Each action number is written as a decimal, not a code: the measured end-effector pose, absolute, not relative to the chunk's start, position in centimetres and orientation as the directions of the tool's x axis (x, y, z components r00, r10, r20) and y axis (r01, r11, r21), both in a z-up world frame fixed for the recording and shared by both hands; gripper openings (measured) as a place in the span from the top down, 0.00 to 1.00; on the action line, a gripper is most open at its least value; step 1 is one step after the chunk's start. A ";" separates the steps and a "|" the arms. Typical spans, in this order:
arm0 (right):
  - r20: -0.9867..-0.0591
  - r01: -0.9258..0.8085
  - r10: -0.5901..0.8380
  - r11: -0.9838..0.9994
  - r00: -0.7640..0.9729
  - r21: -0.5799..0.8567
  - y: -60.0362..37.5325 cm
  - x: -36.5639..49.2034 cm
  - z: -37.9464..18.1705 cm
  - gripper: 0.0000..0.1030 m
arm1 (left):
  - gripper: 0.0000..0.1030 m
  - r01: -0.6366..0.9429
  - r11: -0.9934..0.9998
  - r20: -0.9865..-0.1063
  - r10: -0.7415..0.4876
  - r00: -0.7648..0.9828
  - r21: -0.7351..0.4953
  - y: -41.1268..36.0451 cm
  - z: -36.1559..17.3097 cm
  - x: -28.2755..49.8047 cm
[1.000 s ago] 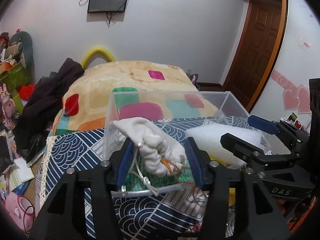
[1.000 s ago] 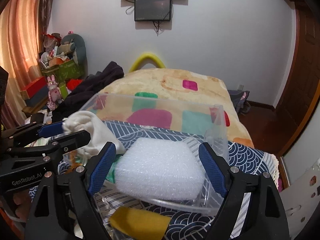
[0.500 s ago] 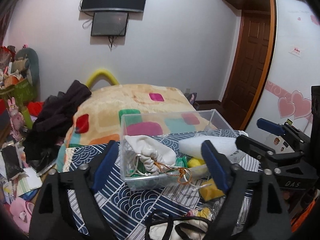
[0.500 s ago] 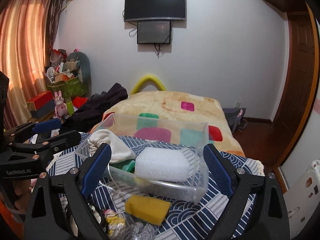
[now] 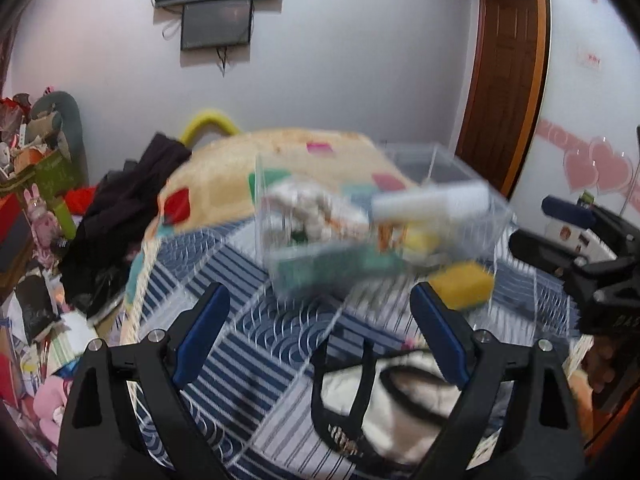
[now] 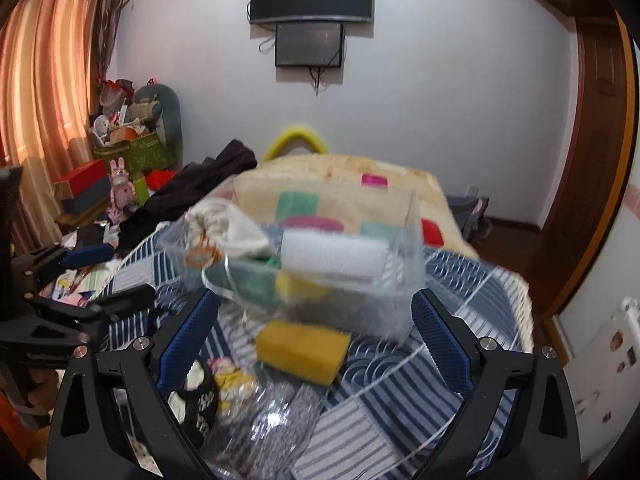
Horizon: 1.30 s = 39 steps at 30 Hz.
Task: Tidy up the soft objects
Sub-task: 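Grasp the yellow sponge with right tool while left tool grasps black eye mask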
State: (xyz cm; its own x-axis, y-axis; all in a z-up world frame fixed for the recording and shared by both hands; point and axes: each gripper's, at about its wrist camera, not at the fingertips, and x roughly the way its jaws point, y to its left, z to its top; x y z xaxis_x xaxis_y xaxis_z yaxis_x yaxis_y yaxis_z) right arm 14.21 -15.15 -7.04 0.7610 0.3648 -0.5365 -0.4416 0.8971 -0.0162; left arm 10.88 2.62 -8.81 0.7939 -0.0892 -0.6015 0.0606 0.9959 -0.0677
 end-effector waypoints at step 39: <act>-0.601 -0.437 0.379 0.898 0.703 0.054 -18.0 12.9 -9.2 0.39 | 0.87 0.072 0.989 -0.598 -0.136 0.790 -0.130 3.2 -9.9 7.5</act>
State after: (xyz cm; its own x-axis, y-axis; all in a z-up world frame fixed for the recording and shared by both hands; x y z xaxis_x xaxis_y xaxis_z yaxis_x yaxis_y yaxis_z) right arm 12.86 -18.03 -9.19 0.7034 0.3789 -0.6014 -0.4375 0.8976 0.0538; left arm 7.53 3.20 -9.85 0.7899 -0.1357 -0.5980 0.0718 0.9890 -0.1297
